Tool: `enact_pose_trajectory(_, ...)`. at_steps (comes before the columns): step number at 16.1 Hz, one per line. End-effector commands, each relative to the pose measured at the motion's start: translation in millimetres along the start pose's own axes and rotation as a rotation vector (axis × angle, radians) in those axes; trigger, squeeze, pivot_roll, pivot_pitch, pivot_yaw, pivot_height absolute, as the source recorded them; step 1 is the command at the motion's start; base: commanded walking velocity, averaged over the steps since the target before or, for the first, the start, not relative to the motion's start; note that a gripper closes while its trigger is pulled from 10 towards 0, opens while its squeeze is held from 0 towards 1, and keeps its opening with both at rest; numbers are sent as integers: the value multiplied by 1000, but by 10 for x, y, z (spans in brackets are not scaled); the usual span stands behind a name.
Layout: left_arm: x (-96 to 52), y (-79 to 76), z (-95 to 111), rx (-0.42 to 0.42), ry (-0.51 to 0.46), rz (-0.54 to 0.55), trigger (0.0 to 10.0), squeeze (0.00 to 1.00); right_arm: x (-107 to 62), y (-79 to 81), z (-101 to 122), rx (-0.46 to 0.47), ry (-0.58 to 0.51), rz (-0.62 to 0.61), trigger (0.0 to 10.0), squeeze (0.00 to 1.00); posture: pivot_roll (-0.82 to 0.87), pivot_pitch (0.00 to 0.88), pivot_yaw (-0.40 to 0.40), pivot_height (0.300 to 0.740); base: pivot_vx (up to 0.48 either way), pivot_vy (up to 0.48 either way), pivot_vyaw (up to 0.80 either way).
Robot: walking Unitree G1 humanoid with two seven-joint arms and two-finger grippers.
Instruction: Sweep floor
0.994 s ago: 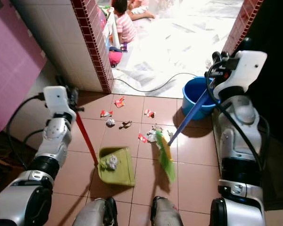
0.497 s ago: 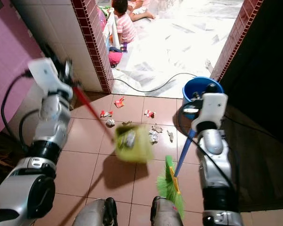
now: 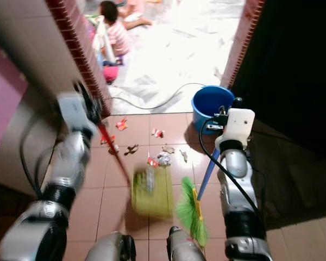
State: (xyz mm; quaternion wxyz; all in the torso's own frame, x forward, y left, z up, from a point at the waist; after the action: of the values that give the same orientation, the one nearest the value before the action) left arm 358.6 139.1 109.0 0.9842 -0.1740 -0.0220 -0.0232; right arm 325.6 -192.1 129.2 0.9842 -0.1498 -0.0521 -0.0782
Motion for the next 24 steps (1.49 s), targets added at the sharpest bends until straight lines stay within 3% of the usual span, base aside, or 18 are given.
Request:
enact_pose_trajectory(1,-19,7,42,23,-30,-17,10000,0,1,113,-53,-8,20,4,10000,0,-162,28,116,740,0,0,-800)
enact_pose_trajectory(5,-6,-96,75,-27,-60,-41,10000,0,62,241,45,-6,-20,41,10000,0,-185,0,97,740,0,0,-800)
enact_pose_trajectory(9,-56,-46,63,-84,-72,-7,10000,0,49,159,-40,-74,-18,64,10000,0,-174,0,36,740,0,0,-800)
enact_pose_trajectory(14,-275,165,-186,44,-2,27,10000,0,-113,-44,-201,-143,41,4,10000,0,-153,0,9,740,0,0,-800)
enact_pose_trajectory(18,-334,179,-180,46,-2,7,10000,0,-159,43,-202,-141,41,46,10000,0,-160,0,57,740,0,0,-800)
enact_pose_trajectory(21,-314,220,-152,23,-11,61,10000,0,-126,101,-242,-97,60,16,10000,0,-166,0,121,740,0,0,-800)
enact_pose_trajectory(24,-201,70,12,10,-52,-9,10000,0,-121,187,-230,-72,58,25,10000,0,-165,0,123,740,0,0,-800)
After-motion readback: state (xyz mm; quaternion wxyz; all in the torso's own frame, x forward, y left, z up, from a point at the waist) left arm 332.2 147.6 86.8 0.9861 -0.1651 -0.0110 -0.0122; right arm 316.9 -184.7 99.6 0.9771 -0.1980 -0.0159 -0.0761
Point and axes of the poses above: a point about 5 cm out from each wrist's last joint towards the gripper, its own x axis pointing out of the wrist towards the gripper, its own z axis along the axis of the wrist's last joint, y = z × x, the point moved 1 cm from there along x, pointing out of the wrist towards the gripper, and after that the axes turned 15 degrees about -x, right-handed, at the moved point
